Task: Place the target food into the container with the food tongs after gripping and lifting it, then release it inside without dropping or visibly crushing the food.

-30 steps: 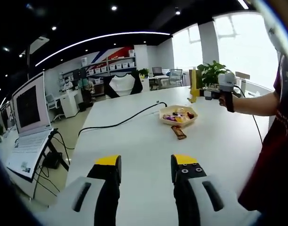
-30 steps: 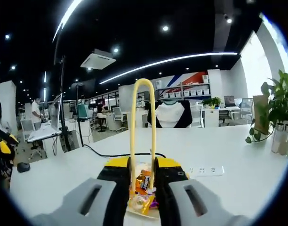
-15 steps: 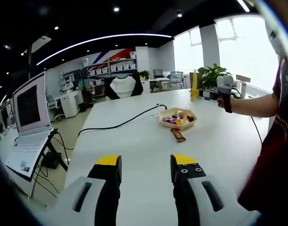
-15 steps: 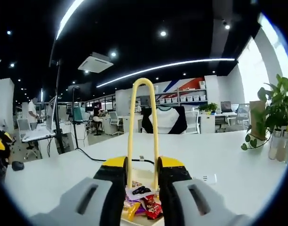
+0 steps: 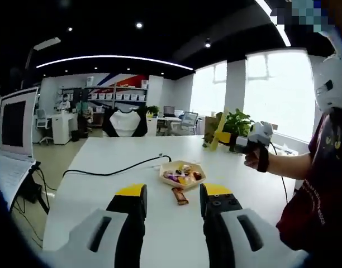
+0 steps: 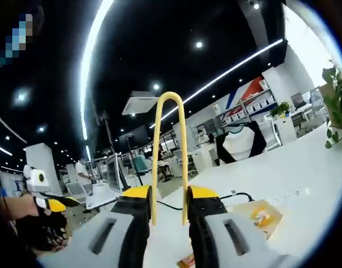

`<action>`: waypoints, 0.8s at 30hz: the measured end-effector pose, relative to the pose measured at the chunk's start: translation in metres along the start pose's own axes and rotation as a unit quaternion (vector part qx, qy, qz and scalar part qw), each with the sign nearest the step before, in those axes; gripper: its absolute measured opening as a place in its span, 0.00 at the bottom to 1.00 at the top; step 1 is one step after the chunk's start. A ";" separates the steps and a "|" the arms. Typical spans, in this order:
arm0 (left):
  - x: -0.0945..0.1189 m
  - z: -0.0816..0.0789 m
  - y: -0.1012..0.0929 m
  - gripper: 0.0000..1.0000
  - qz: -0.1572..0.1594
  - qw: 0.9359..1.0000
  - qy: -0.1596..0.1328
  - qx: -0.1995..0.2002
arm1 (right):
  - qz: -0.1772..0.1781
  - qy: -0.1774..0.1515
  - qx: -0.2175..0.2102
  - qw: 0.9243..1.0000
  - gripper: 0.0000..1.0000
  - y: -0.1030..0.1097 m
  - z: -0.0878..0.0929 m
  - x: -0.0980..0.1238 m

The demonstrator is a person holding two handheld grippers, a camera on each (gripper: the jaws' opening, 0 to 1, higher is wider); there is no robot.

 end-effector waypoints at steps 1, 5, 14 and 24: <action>-0.002 -0.003 -0.004 0.40 0.012 1.000 -0.005 0.008 | -0.011 -0.006 -0.004 1.000 0.21 0.007 -0.003 -0.001; -0.010 -0.020 -0.028 0.40 0.067 0.997 -0.019 0.023 | -0.074 -0.034 -0.041 0.996 0.22 0.043 -0.015 -0.006; -0.026 -0.039 -0.081 0.41 0.181 0.980 -0.041 0.065 | -0.164 -0.029 -0.064 0.984 0.22 0.103 -0.019 -0.001; -0.015 -0.051 -0.124 0.42 0.269 0.960 -0.045 0.065 | -0.205 -0.051 -0.114 0.971 0.22 0.145 -0.027 0.006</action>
Point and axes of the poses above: the point that each gripper's makers call its tool centre point, and the gripper's own axes: x roughly backward along the fingers, y roughly to its left, z roughly out of its underside, the point moved 4 cm from there along x, roughly backward along the fingers, and after that the axes turned 15 degrees about -z, right-handed, at the moved point
